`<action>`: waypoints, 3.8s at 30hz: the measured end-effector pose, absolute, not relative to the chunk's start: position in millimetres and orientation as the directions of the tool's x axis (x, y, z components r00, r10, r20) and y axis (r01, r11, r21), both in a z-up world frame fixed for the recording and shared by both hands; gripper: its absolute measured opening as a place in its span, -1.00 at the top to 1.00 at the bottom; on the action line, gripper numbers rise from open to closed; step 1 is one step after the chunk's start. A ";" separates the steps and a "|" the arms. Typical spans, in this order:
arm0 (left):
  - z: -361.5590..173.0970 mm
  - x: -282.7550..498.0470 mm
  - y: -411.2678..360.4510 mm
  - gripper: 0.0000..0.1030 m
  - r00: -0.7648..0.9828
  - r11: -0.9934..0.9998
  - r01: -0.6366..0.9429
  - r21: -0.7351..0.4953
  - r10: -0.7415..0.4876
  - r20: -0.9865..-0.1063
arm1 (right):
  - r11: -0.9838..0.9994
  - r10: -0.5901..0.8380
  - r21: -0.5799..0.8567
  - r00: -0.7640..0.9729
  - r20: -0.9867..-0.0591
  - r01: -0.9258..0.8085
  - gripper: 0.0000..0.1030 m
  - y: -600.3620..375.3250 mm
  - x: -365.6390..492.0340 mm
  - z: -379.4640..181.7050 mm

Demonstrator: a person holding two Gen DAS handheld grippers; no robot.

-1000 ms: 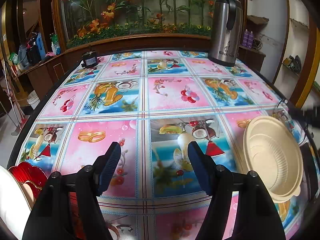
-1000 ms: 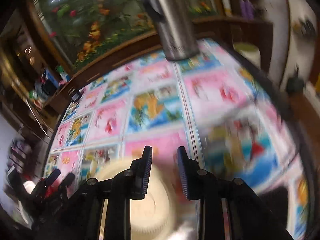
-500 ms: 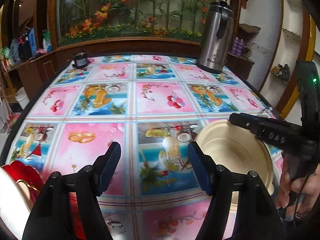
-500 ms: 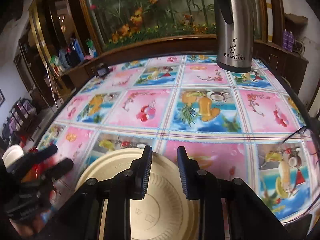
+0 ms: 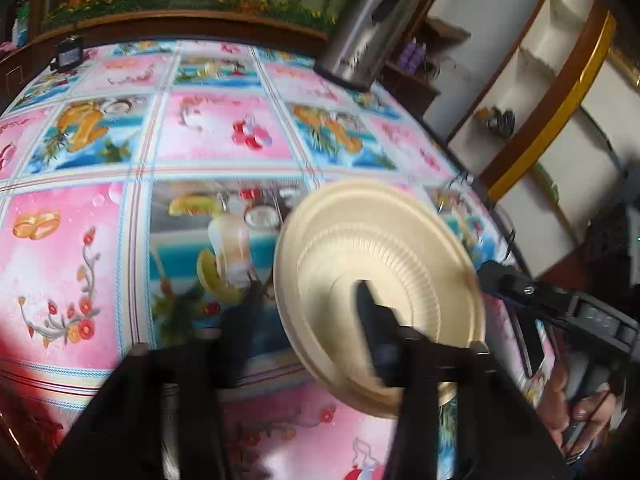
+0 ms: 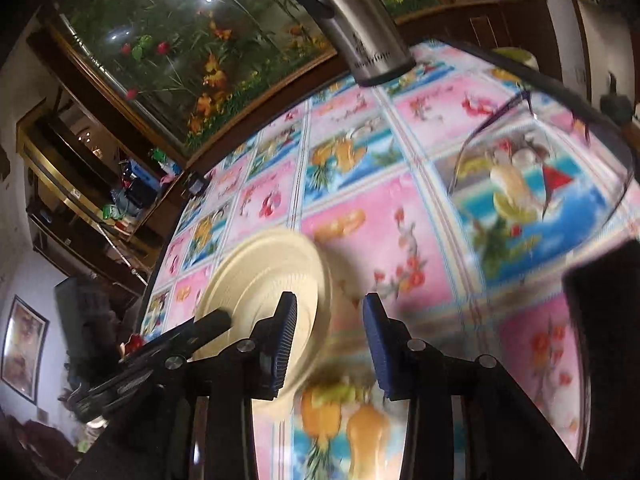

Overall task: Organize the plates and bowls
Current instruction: 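Carry the beige bowl with the right tool toward the left tool, then grasp the beige bowl rim with the left tool while the right tool releases it, then carry the beige bowl with the left tool over the plate stack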

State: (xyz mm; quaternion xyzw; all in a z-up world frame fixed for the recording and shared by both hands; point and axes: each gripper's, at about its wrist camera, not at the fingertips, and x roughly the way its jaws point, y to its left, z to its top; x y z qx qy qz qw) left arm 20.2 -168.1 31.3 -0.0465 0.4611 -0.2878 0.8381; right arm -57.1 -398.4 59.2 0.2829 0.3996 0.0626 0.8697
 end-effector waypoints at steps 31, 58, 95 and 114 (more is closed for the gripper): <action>37.3 16.8 -171.9 0.10 0.523 0.891 0.406 -0.203 -0.409 -0.748 | 0.806 0.386 0.584 0.667 -0.637 0.092 0.33 -387.6 -57.9 53.5; 46.7 10.0 -166.0 -0.16 0.534 0.883 0.411 -0.226 -0.434 -0.726 | 0.795 0.320 0.586 0.711 -0.626 0.159 0.41 -399.4 -50.3 53.6; 39.1 -4.8 -188.5 0.52 0.688 0.920 0.378 0.106 -0.202 -0.697 | 0.958 0.168 0.282 0.703 -0.691 0.048 0.78 -338.8 -30.4 58.8; 47.1 -9.7 -186.5 0.57 0.754 0.929 0.333 0.162 -0.159 -0.638 | 0.952 0.199 0.305 0.720 -0.665 0.019 0.77 -337.8 -34.8 64.5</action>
